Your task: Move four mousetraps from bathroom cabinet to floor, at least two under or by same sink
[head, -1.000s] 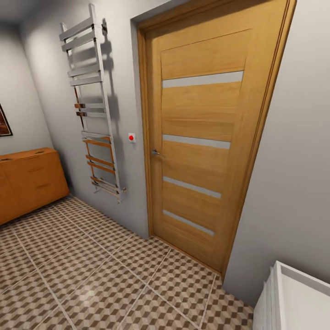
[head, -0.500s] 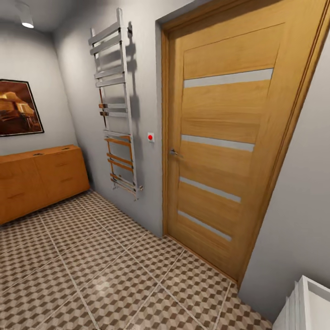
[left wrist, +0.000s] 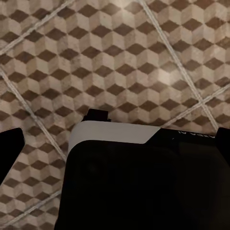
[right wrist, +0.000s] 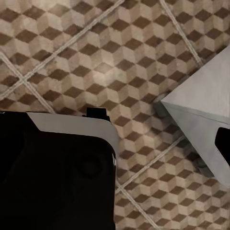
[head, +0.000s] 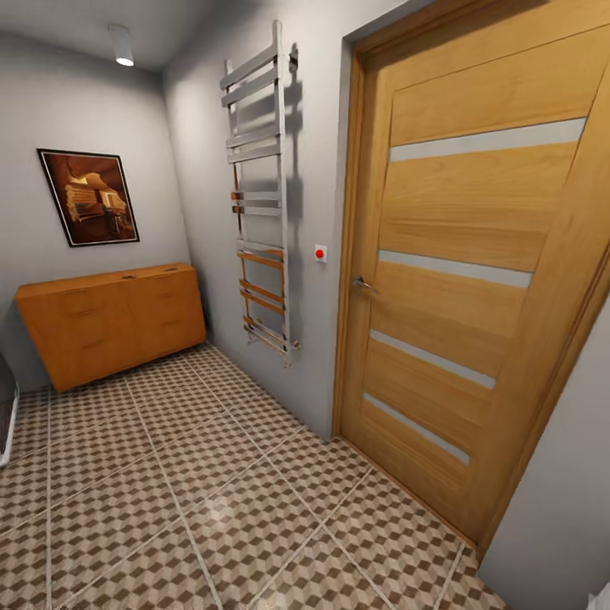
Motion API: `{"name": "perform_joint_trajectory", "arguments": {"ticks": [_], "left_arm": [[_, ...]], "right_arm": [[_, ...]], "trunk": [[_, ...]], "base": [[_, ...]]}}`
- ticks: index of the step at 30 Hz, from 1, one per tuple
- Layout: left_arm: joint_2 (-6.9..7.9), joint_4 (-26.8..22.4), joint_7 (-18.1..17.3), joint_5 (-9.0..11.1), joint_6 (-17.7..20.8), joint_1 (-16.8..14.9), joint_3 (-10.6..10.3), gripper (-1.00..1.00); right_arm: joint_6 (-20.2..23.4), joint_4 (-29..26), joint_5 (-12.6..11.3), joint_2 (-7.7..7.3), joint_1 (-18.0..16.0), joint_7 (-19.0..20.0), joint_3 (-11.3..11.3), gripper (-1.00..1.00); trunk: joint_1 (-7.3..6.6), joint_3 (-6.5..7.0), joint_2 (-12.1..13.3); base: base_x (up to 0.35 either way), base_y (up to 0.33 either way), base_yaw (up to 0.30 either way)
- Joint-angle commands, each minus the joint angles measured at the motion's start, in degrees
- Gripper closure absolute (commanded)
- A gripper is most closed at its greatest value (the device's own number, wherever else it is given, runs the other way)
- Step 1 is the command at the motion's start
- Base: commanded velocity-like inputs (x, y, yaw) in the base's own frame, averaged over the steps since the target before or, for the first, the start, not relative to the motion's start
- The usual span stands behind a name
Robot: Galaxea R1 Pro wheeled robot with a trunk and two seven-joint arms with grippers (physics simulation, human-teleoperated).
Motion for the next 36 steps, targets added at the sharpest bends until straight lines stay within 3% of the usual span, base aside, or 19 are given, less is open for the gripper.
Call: {"name": "perform_joint_trajectory", "arguments": {"ticks": [1,36], "left_arm": [[-0.01,0.05,0.20,0.42,-0.19,-0.04,-0.48,-1.00],[0.00,0.05,0.20,0.43,-0.21,-0.04,-0.48,-1.00]], "right_arm": [[-0.30,0.19,-0.13,0.04,-0.08,-0.23,0.46,-1.00],[-0.13,0.19,0.34,0.11,-0.08,-0.23,0.51,-1.00]], "trunk": [[0.00,-0.07,-0.04],[0.00,-0.07,-0.04]], "base": [[0.000,0.000,0.300],[0.000,0.000,0.300]]}}
